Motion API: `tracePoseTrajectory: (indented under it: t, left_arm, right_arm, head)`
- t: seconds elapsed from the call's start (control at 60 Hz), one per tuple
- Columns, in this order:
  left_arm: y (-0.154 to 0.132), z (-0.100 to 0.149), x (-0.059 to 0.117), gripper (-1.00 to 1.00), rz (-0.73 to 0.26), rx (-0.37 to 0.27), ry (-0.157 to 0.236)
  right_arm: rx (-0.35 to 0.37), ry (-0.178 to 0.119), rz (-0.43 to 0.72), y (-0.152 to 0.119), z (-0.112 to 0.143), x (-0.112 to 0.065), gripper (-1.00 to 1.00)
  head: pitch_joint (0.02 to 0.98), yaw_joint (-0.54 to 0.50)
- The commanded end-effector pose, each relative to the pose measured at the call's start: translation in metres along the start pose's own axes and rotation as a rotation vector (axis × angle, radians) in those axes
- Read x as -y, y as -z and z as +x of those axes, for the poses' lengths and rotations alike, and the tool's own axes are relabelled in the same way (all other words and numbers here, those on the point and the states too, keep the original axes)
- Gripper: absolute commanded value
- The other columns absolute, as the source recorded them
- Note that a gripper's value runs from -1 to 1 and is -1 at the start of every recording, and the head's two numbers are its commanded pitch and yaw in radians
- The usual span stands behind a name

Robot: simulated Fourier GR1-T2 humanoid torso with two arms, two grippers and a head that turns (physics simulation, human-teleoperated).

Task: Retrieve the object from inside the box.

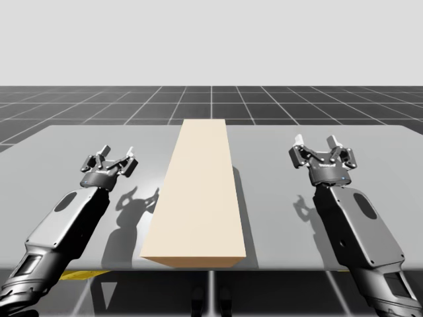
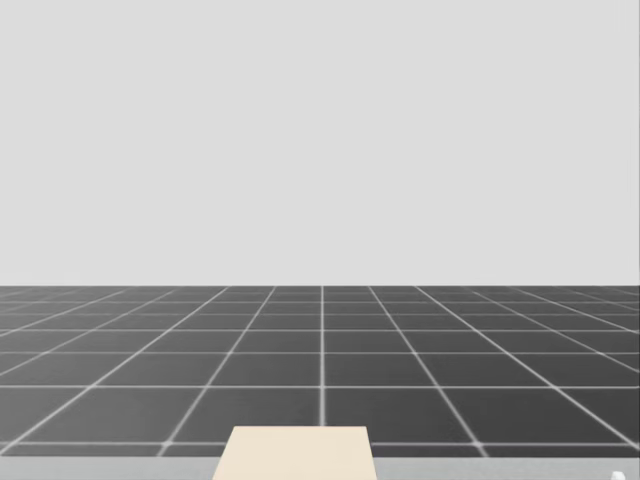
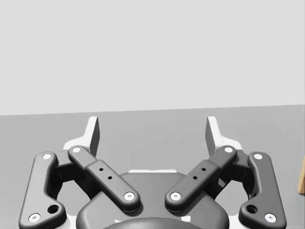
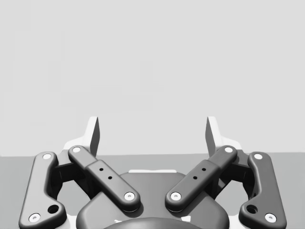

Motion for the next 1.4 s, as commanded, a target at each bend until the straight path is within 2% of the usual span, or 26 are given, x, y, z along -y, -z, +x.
tracePoseTrajectory:
  t: [0.017, 0.083, 0.133, 0.15, 0.167, 0.183, 0.217, 0.233, 0.25, 0.267, 0.3, 0.317, 0.333, 0.4, 0.45, 0.567, 0.617, 0.65, 0.7, 0.75, 0.9, 0.967, 1.0, 1.067, 1.2, 1.4]
  left_arm:
    - [0.001, -0.001, 0.000, -1.00, -0.001, -0.004, 0.002]
    - [0.001, -0.002, -0.001, -1.00, 0.003, -0.014, 0.004]
    - [0.002, -0.005, -0.002, -1.00, -0.014, -0.063, -0.012]
    - [0.003, -0.009, -0.002, -1.00, -0.028, -0.115, -0.010]
    - [0.004, -0.011, -0.003, -1.00, -0.026, -0.131, -0.005]
    - [0.004, -0.013, -0.002, -1.00, -0.023, -0.147, 0.012]
    - [0.005, -0.017, -0.001, -1.00, -0.039, -0.179, 0.008]
    - [0.005, -0.020, -0.001, -1.00, -0.049, -0.202, -0.002]
    - [0.006, -0.021, 0.000, -1.00, -0.054, -0.213, -0.004]
    - [0.005, -0.024, 0.002, -1.00, -0.073, -0.231, 0.002]
    - [0.005, -0.026, 0.003, -1.00, -0.095, -0.243, 0.002]
    - [0.005, -0.028, 0.006, -1.00, -0.121, -0.264, 0.003]
    - [0.004, -0.028, 0.007, -1.00, -0.130, -0.265, 0.008]
    - [0.001, -0.029, 0.016, -1.00, -0.202, -0.267, 0.022]
    - [-0.002, -0.029, 0.023, -1.00, -0.258, -0.266, 0.037]
    - [-0.014, -0.029, 0.047, -1.00, -0.420, -0.259, 0.085]
    - [-0.020, -0.029, 0.057, -1.00, -0.480, -0.257, 0.113]
    - [-0.025, -0.029, 0.064, -1.00, -0.529, -0.260, 0.128]
    - [-0.032, -0.028, 0.073, -1.00, -0.593, -0.259, 0.168]
    - [-0.039, -0.027, 0.080, -1.00, -0.657, -0.261, 0.183]
    - [-0.054, -0.023, 0.095, -1.00, -0.798, -0.255, 0.167]
    - [-0.058, -0.019, 0.101, -1.00, -0.836, -0.257, 0.134]
    - [-0.061, -0.016, 0.104, -1.00, -0.847, -0.257, 0.134]
    - [-0.066, -0.010, 0.112, -1.00, -0.873, -0.255, 0.125]
    - [-0.071, 0.000, 0.129, -1.00, -0.932, -0.263, 0.098]
    - [-0.057, -0.006, 0.141, -1.00, -0.951, -0.295, 0.117]
  right_arm:
    - [0.010, 0.001, -0.044, -0.001, -0.002, 0.001, -1.00]
    - [0.003, 0.005, -0.003, -0.001, -0.002, 0.001, -1.00]
    - [-0.019, -0.004, 0.015, 0.000, -0.005, 0.001, -1.00]
    - [-0.057, 0.009, 0.058, 0.001, -0.008, 0.000, -1.00]
    - [-0.078, 0.012, 0.077, 0.001, -0.009, 0.000, -1.00]
    - [-0.095, -0.002, 0.089, 0.000, -0.011, -0.001, -1.00]
    - [-0.133, 0.015, 0.118, 0.001, -0.016, -0.002, -1.00]
    - [-0.156, 0.001, 0.150, 0.000, -0.019, -0.004, -1.00]
    - [-0.166, 0.007, 0.158, 0.000, -0.021, -0.005, -1.00]
    - [-0.199, 0.033, 0.189, 0.000, -0.026, -0.007, -1.00]
    - [-0.217, 0.020, 0.204, -0.001, -0.028, -0.010, -1.00]
    - [-0.228, -0.012, 0.218, -0.002, -0.033, -0.014, -1.00]
    - [-0.230, -0.018, 0.226, -0.002, -0.034, -0.015, -1.00]
    - [-0.247, -0.008, 0.291, -0.005, -0.042, -0.022, -1.00]
    - [-0.233, -0.029, 0.330, -0.008, -0.047, -0.026, -1.00]
    - [-0.223, -0.028, 0.460, -0.017, -0.052, -0.039, -1.00]
    - [-0.196, -0.043, 0.500, -0.020, -0.052, -0.044, -1.00]
    - [-0.194, -0.013, 0.518, -0.024, -0.052, -0.049, -1.00]
    - [-0.165, -0.028, 0.543, -0.027, -0.052, -0.053, -1.00]
    - [-0.157, -0.022, 0.579, -0.032, -0.052, -0.057, -1.00]
    - [-0.080, -0.048, 0.659, -0.050, -0.047, -0.069, -1.00]
    - [-0.066, -0.015, 0.664, -0.054, -0.044, -0.071, -1.00]
    - [-0.070, -0.028, 0.663, -0.056, -0.044, -0.069, -1.00]
    - [-0.073, -0.011, 0.662, -0.059, -0.043, -0.066, -1.00]
    - [-0.070, -0.018, 0.656, -0.058, -0.044, -0.062, -1.00]
    - [-0.064, -0.018, 0.651, -0.058, -0.043, -0.061, -1.00]
  head:
    - [0.046, 0.00]
    - [0.046, 0.00]
    - [0.046, 0.00]
    - [0.046, 0.00]
    - [0.046, 0.00]
    - [0.047, 0.00]
    - [0.048, 0.00]
    - [0.048, 0.00]
    - [0.049, 0.00]
    - [0.049, 0.01]
    - [0.049, 0.01]
    - [0.050, 0.01]
    - [0.050, 0.01]
    - [0.049, 0.00]
    - [0.049, 0.00]
    - [0.052, 0.00]
    - [0.053, 0.00]
    - [0.054, 0.00]
    - [0.054, -0.01]
    - [0.055, -0.01]
    - [0.054, -0.02]
    - [0.053, -0.02]
    - [0.052, -0.02]
    - [0.052, -0.02]
    - [0.055, -0.02]
    - [0.062, -0.01]
